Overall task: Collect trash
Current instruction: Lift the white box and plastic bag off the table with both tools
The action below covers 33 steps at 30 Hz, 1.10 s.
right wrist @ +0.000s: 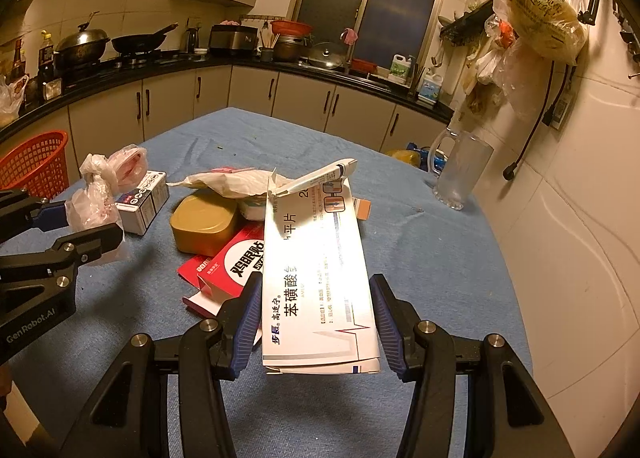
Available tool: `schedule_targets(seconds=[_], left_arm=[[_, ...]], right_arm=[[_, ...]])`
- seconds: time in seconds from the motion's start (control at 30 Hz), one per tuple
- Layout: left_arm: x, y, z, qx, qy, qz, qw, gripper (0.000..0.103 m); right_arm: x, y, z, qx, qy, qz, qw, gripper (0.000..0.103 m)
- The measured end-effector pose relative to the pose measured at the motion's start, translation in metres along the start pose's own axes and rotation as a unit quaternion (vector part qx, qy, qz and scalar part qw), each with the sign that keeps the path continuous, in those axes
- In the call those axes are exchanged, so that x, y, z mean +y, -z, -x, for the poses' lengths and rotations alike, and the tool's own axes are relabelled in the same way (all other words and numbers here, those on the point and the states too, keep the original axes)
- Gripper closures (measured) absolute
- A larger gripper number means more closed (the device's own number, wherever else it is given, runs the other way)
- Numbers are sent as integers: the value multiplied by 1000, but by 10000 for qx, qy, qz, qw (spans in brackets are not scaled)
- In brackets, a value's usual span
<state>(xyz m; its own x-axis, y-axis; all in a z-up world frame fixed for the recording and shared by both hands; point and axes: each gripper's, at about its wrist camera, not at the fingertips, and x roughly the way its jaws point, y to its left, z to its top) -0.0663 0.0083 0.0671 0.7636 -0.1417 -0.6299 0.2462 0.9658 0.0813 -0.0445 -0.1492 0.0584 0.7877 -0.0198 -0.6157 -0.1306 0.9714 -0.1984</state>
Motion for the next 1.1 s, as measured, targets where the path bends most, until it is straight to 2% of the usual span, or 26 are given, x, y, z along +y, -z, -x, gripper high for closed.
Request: schedule_targets(seconds=[0.33,0.9,1.1], left_arm=[[5,1,8,-108,-132,17,9999,70],[5,1,23,-321,-340,143,9988,70],[6,1,28,-377,-331,152,9986,70]], right_arm=[[7,-4,9,-177,203,-26,9996,46],[8,-14,10,-361,768,-934,9920,46],[11,-14,14,-407,729,-972,9918,46]])
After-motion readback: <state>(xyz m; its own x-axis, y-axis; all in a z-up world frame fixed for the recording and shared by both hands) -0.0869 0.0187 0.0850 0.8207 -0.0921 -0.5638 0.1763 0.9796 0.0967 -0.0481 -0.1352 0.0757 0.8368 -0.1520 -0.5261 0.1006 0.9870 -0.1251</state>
